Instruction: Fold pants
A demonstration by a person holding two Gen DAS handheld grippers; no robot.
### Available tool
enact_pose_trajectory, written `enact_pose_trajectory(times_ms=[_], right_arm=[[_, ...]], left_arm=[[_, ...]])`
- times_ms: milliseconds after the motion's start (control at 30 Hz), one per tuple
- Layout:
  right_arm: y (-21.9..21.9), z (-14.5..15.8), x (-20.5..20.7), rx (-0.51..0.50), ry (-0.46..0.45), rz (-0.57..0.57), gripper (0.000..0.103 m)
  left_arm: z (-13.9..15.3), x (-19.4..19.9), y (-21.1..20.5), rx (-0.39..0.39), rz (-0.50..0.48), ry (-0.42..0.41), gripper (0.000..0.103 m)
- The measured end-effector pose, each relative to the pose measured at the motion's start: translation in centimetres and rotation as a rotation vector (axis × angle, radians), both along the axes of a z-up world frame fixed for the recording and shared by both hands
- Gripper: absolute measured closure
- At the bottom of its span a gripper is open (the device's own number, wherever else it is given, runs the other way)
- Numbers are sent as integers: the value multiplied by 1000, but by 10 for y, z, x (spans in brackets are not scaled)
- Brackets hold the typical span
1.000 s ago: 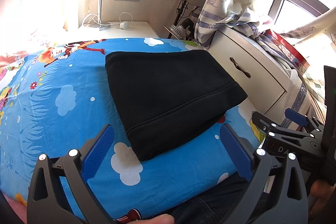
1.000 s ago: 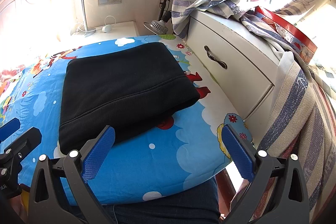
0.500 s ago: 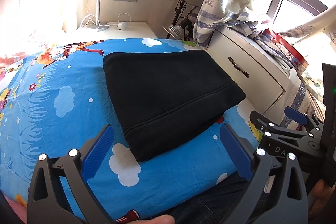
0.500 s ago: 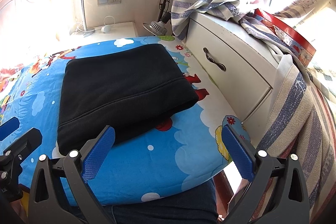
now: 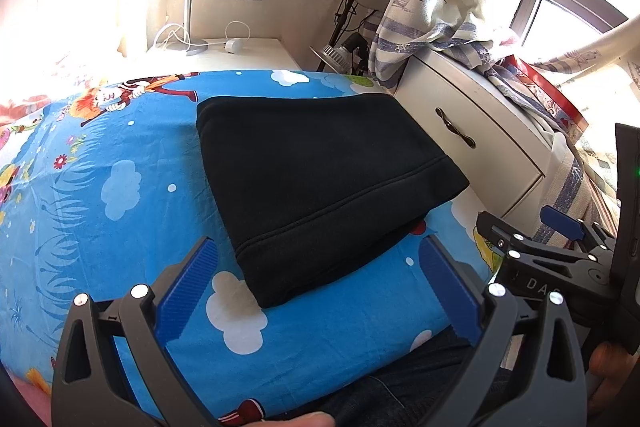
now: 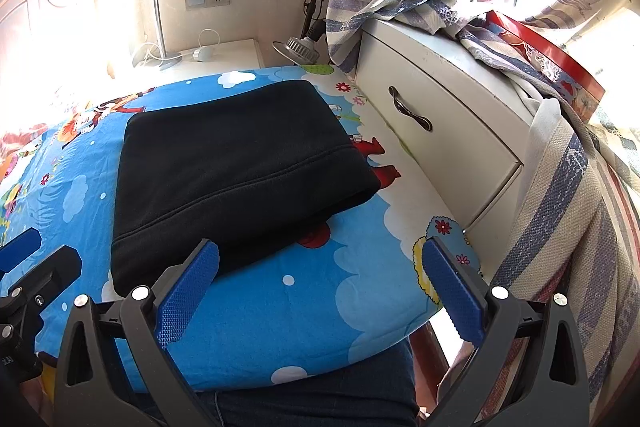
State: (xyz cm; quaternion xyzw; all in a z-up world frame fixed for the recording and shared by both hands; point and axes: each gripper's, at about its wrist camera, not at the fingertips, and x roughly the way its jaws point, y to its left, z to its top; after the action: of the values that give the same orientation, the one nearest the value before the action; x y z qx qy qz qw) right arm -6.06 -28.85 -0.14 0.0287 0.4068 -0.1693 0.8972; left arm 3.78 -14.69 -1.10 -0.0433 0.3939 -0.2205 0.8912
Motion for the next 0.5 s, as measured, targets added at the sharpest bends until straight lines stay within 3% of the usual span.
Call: enact_pose_trajectory(times_ms=[167,267,500], right_arm=[[0,-2,0,3,5,1,5],[0,-2,1,3,6,-1,5],[0,-7,4,11,26,9,5]], left_arm=[[-3,2,1,-10,2,12,2],[-4,0,-4,-21,-52,-24,2],[-7,8,-5,-35,-13,1,2]])
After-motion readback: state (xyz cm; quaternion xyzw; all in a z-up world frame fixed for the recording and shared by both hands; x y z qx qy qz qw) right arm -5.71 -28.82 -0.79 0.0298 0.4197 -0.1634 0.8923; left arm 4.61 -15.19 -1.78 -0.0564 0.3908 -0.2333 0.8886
